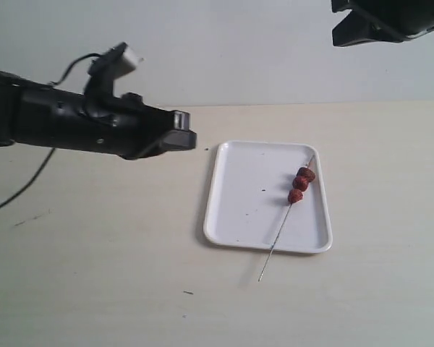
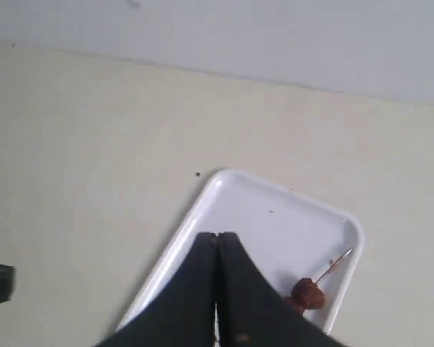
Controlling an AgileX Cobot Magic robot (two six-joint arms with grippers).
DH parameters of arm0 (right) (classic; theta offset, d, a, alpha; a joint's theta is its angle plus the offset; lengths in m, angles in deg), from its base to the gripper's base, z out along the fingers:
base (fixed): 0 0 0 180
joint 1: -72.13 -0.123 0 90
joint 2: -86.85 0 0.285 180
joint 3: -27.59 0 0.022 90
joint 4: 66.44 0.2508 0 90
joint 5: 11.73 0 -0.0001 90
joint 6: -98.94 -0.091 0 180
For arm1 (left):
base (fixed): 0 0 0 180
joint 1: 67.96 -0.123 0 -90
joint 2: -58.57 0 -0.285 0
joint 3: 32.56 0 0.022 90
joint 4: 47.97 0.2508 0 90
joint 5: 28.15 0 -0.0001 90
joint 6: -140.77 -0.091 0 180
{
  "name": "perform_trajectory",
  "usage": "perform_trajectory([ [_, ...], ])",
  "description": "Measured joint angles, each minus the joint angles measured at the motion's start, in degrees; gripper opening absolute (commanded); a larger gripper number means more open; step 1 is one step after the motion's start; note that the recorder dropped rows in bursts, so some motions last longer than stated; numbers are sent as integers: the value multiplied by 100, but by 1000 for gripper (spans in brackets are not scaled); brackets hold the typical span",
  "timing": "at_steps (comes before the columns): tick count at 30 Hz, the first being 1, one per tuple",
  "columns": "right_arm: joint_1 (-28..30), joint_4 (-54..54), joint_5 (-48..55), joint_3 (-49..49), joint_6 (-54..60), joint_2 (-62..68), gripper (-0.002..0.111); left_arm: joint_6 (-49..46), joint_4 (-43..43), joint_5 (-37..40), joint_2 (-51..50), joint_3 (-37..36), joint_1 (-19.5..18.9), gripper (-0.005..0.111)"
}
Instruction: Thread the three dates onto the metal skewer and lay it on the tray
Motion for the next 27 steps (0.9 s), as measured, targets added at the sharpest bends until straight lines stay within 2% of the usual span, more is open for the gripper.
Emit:
perform_trajectory([
  [1, -131, 80, -378, -362, 56, -264, 0, -443, -209, -154, 304, -239, -53, 0],
  [2, -473, 386, -1152, -1133, 310, -890, 0, -1391, -488, -527, 999, -781, -112, 0],
  [7, -1359, 988, -2615, -2654, 927, -2241, 0, -2461, -652, -940, 2718, -1954, -122, 0],
  [11, -1834, 1147, -3096, -3656, 1042, -3364, 0, -2598, -661, -1292, 4173, -2687, -122, 0],
  [12, -1935, 1161, -3255, -4073, 1053, -3979, 0, -2611, -661, -1460, 4871, -3020, -122, 0],
  [14, -1987, 1183, -3417, -4557, 1053, -4612, 0, -2586, -665, -1569, 5737, -3423, -122, 0],
  [16, -1997, 1194, -3559, -5208, 1061, -5774, 0, -2460, -680, -1605, 7070, -4030, -122, 0],
  [20, -1997, 1229, -3243, -6003, 1061, -6897, 0, -2325, -684, -1750, 8583, -4649, -122, 0],
  [24, -1997, 1335, -2917, -6374, 1052, -7216, 0, -2326, -684, -1759, 9256, -4915, -122, 0],
  [27, -2010, 1358, -2865, -6388, 1052, -7216, 0, -2315, -684, -1759, 9368, -4915, -122, 0],
])
